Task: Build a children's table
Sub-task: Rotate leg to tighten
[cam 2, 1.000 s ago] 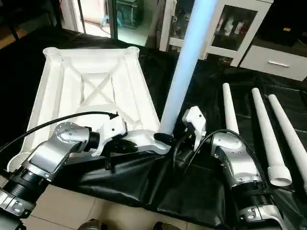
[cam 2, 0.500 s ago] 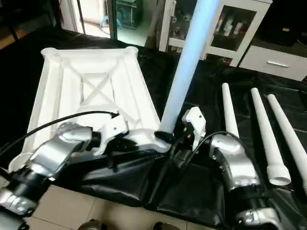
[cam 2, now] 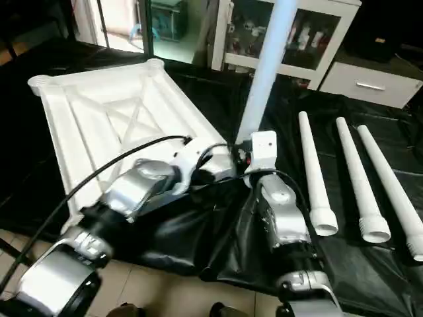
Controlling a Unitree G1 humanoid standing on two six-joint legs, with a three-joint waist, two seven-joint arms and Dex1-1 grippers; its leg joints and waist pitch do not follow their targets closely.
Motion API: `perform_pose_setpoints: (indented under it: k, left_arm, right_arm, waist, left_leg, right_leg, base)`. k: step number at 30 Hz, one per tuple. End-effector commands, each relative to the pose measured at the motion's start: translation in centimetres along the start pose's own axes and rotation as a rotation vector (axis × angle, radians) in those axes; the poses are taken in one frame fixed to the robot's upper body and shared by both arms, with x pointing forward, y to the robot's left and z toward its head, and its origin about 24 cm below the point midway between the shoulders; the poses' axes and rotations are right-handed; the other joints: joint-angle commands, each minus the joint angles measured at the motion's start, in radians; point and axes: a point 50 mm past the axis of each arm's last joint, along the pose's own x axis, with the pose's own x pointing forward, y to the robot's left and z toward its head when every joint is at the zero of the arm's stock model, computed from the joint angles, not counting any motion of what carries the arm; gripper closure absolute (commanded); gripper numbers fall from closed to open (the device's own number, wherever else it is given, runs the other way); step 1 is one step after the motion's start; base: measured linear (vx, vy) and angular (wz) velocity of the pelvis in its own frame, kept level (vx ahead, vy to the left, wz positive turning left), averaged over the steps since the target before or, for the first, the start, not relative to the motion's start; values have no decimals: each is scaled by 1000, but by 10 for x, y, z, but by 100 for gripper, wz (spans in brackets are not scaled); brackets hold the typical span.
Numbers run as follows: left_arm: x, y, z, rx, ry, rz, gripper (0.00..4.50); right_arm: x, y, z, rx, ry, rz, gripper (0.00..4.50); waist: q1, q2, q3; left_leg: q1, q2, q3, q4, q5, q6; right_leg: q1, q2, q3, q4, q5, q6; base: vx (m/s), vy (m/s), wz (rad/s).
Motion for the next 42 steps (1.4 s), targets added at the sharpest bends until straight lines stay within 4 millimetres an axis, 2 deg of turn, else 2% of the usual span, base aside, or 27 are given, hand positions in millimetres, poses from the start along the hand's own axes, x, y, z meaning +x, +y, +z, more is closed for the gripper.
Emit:
perform_pose_setpoints:
  k: [1,2,3,7,8,10,12,14,15,17,18,20,22,24,26,27,28,29,30,32,33,36,39,41,42]
  left_arm:
    - [-7,5,44,61,-141,83,450]
    - [-7,5,43,61,-140,83,450]
    - [-9,9,37,56,-129,86,450]
    - [-9,13,32,51,-114,93,450]
    - [-10,14,30,51,-112,94,450]
    - [-11,15,28,51,-111,94,450]
    - [-14,17,25,62,-111,85,450]
    - [-15,17,24,68,-112,80,450]
    - [-17,15,24,95,-123,57,450]
    - [-20,12,21,125,-131,16,450]
    - [-22,9,20,149,-150,-22,450]
    - [-24,7,18,145,-158,-54,450]
    - [-32,0,11,174,-185,-152,450]
    - [-35,-3,7,185,-183,-188,450]
    - [-43,-11,-3,213,-187,-283,450]
    - [-47,-14,-7,230,-187,-323,450]
    - [-48,-16,-8,236,-187,-337,450]
    - [-52,-19,-12,233,-189,-384,450]
    - [-54,-21,-13,233,-187,-397,450]
    - [-55,-21,-14,234,-186,-405,450]
    - [-58,-22,-17,237,-176,-412,450]
    - [-61,-21,-20,242,-172,-410,450]
    - [-64,-21,-20,244,-170,-411,450]
    - [-65,-21,-20,246,-169,-411,450]
    - [-65,-21,-20,246,-168,-411,450]
  right_arm:
    - [-2,30,-26,12,108,112,254]
    - [-2,30,-26,10,106,117,254]
    - [-2,28,-25,0,100,103,254]
    - [-1,28,-22,45,79,119,254]
    - [-1,28,-20,51,67,129,219]
    - [-2,28,-16,50,42,145,184]
    - [-4,25,-5,40,-6,180,175]
    - [-5,24,-2,26,-23,189,163]
    - [-6,20,2,0,-41,195,147]
    - [-10,15,9,-40,-68,223,132]
    - [-13,11,14,-60,-81,252,126]
    - [-16,8,17,-64,-87,285,108]
    - [-26,-3,24,-114,-77,389,108]
    - [-29,-8,25,-125,-66,423,108]
    - [-38,-19,25,-147,-21,504,108]
    - [-42,-23,22,-165,17,546,108]
    - [-44,-25,21,-172,32,562,108]
    - [-49,-31,17,-203,86,611,108]
    - [-51,-33,16,-215,95,629,108]
    - [-53,-34,16,-222,99,640,108]
    - [-56,-37,19,-216,101,677,108]
    - [-60,-39,23,-206,102,727,108]
    - [-62,-40,25,-200,106,766,108]
    - [-63,-41,24,-205,106,780,108]
    - [-63,-42,24,-205,106,776,123]
  waist:
    - [-5,7,-69]
    - [-4,8,-70]
    - [-2,7,-71]
    - [1,4,-70]
    - [3,4,-69]
    - [4,5,-70]
    - [7,6,-71]
    - [7,4,-74]
    - [5,4,-76]
    - [5,4,-78]
    - [6,1,-81]
    - [9,-1,-81]
    - [18,3,-87]
    - [20,3,-85]
    - [22,6,-85]
    - [24,3,-84]
    - [29,7,-83]
    - [30,5,-81]
    - [39,6,-76]
    - [38,3,-72]
    - [40,-1,-73]
    - [38,-2,-70]
    - [38,-7,-72]
    - [38,-7,-75]
    - [39,-7,-76]
  left_leg:
    - [24,55,-34,-96,-427,-6]
    - [22,55,-34,-97,-416,-5]
    - [21,56,-30,-97,-393,-2]
    - [20,54,-23,-95,-357,7]
    - [22,54,-22,-95,-360,9]
    - [22,54,-22,-95,-355,12]
    - [22,55,-21,-96,-339,17]
    - [12,57,-23,-98,-304,22]
    - [11,57,-22,-97,-273,28]
    - [10,57,-20,-95,-250,35]
    - [6,56,-17,-91,-213,46]
    - [7,53,-10,-84,-177,74]
    - [5,57,-11,-80,-115,106]
    - [9,57,-6,-76,-85,132]
    - [13,57,-4,-76,-96,134]
    - [8,60,-6,-78,-106,132]
    - [14,61,-5,-78,-120,127]
    - [15,62,-2,-78,-128,123]
    - [19,62,0,-81,-178,99]
    - [16,60,-2,-84,-214,81]
    - [21,61,-4,-84,-255,55]
    - [20,60,-5,-86,-278,45]
    - [17,56,-7,-83,-268,48]
    - [16,56,-7,-82,-256,51]
    - [16,55,-6,-81,-243,52]
  right_leg:
    - [34,-76,37,-74,-523,-86]
    - [36,-77,39,-71,-506,-93]
    - [35,-76,45,-64,-462,-113]
    - [34,-77,54,-56,-423,-142]
    - [33,-76,54,-56,-432,-142]
    - [35,-77,55,-57,-454,-137]
    - [36,-76,57,-55,-437,-137]
    - [45,-76,57,-47,-399,-141]
    - [44,-75,59,-41,-357,-160]
    - [47,-75,61,-37,-334,-168]
    - [49,-74,63,-28,-288,-180]
    - [44,-71,67,-22,-239,-199]
    - [53,-71,68,-5,-159,-230]
    - [47,-66,70,1,-104,-252]
    - [45,-67,69,-1,-124,-263]
    - [50,-69,70,0,-143,-262]
    - [46,-67,70,-3,-170,-259]
    - [43,-65,72,-6,-187,-254]
    - [37,-64,73,-14,-260,-236]
    - [36,-65,73,-21,-327,-211]
    - [33,-70,75,-29,-413,-180]
    - [31,-69,76,-36,-470,-154]
    - [29,-70,74,-41,-516,-122]
    - [29,-69,73,-40,-512,-120]
    - [29,-69,73,-40,-503,-120]
  base:
    - [0,0,0]
    - [0,0,0]
    - [0,0,0]
    - [0,0,0]
    - [0,0,0]
    - [0,0,0]
    - [0,0,0]
    - [0,0,0]
    - [0,0,0]
    - [0,0,0]
    - [0,0,0]
    - [0,0,0]
    - [26,-12,0]
    - [0,0,0]
    - [0,0,0]
    - [0,0,0]
    - [0,0,0]
    - [0,0,0]
    - [0,0,0]
    - [0,0,0]
    - [0,0,0]
    - [0,0,0]
    - [0,0,0]
    - [0,0,0]
    - [0,0,0]
